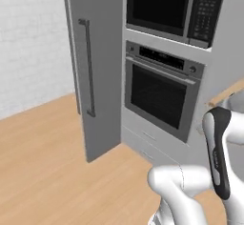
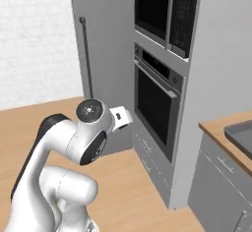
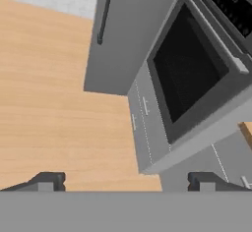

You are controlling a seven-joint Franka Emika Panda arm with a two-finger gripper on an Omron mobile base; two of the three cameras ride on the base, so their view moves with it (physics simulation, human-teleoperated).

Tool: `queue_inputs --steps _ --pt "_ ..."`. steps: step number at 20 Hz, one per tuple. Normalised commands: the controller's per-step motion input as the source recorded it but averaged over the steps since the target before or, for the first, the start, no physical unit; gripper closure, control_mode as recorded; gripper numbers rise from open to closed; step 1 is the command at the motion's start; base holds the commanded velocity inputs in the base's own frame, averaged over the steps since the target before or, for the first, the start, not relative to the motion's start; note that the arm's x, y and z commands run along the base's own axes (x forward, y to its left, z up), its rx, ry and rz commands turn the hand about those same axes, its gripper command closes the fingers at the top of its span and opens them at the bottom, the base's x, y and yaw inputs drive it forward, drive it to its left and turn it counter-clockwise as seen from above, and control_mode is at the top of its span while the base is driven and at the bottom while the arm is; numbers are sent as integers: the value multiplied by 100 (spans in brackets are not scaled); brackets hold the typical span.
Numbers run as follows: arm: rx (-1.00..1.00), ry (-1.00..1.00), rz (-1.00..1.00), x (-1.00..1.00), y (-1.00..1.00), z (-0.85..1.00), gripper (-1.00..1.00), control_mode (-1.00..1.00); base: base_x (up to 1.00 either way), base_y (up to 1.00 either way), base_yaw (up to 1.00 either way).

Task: Place one cucumber and one chicken drumstick in each tupperware on the nearby counter, to pack two identical lunches.

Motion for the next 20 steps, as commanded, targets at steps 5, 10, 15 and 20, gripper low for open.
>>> queue_inputs --steps 5,10,15,20 --pt "0 0 0 0 0 0 -100 100 13 100 20" --pt "0 0 0 0 0 0 -100 100 50 100 10" --pt "0 0 0 0 0 0 -100 100 42 84 41" --pt "0 0 0 0 0 0 -100 100 91 -22 24"
